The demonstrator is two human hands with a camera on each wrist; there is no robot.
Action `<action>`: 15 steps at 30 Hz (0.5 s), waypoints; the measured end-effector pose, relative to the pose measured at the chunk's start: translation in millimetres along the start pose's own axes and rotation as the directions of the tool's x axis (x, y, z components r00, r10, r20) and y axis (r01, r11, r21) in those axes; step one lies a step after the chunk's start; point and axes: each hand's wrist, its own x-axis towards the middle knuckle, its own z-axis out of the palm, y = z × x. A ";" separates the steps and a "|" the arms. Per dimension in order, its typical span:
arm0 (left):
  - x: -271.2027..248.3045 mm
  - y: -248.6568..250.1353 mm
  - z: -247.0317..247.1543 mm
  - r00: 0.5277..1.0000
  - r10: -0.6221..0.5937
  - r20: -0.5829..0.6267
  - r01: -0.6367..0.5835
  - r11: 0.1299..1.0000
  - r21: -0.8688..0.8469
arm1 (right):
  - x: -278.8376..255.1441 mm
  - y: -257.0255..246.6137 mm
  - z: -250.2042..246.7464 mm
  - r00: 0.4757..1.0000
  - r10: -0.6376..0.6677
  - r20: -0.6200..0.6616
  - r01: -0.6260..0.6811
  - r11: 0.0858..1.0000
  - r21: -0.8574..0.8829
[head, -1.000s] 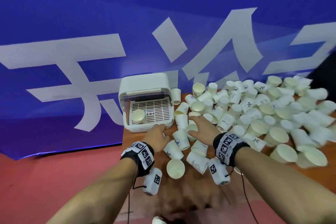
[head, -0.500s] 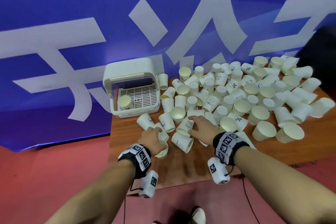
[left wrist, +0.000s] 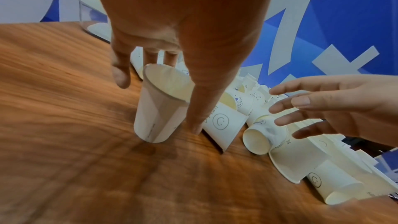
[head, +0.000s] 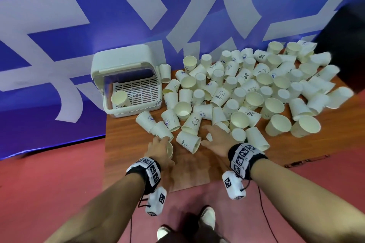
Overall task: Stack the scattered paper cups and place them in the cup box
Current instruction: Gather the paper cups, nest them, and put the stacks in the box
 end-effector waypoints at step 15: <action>-15.8 -27.2 -16.0 0.993 -0.032 -0.112 0.002 0.965 -0.262 | 31.8 -18.2 37.1 1.000 -0.017 -0.022 0.008 0.924 -0.382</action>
